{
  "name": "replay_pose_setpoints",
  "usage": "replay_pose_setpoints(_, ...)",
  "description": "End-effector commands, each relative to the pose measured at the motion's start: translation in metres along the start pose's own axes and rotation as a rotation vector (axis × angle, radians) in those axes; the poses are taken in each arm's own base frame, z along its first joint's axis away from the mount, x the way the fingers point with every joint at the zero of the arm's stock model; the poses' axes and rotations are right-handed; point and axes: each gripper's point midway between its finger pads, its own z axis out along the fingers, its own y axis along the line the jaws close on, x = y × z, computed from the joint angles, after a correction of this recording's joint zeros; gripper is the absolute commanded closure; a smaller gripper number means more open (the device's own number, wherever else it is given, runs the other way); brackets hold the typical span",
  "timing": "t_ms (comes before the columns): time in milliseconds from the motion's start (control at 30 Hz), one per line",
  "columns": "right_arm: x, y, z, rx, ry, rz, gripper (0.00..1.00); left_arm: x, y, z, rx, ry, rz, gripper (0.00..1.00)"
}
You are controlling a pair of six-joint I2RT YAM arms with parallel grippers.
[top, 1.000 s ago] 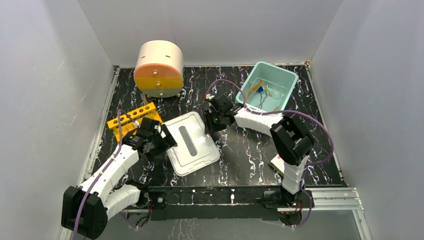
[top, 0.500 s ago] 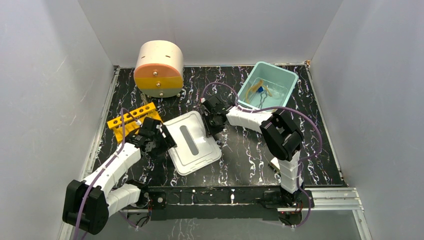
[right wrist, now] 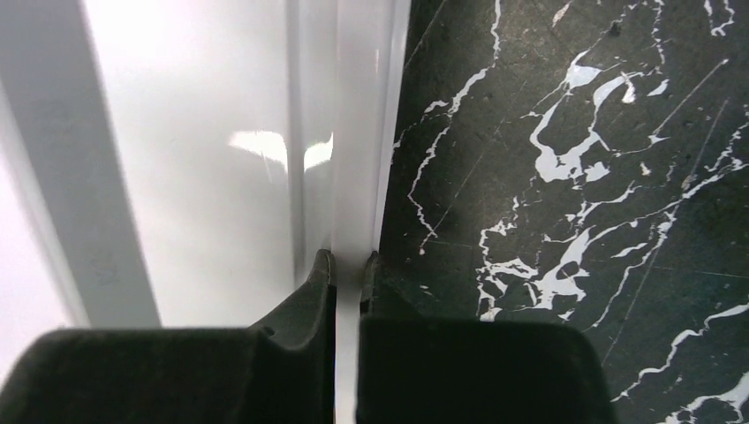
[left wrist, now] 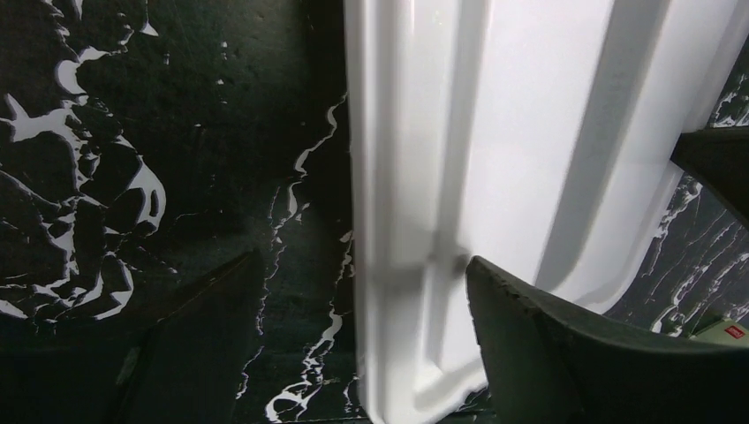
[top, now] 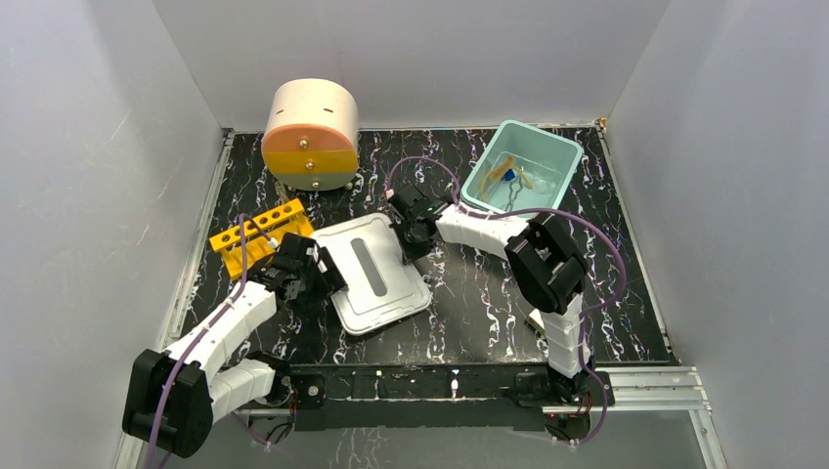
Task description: Organize the chemistry lab equipment
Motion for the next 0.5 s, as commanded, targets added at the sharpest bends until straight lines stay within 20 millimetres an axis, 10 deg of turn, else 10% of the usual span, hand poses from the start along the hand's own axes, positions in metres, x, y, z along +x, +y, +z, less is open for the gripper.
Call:
replay_pose_setpoints(0, -0.003, 0.011, -0.015, -0.120, 0.021, 0.016, 1.00, 0.000, -0.005, -0.004, 0.022, 0.002, 0.008, 0.16)
replay_pose_setpoints(467, 0.006, 0.010, -0.030, -0.301, 0.039, 0.102, 1.00, -0.008, -0.070, -0.034, 0.348, 0.018, 0.057, 0.22)
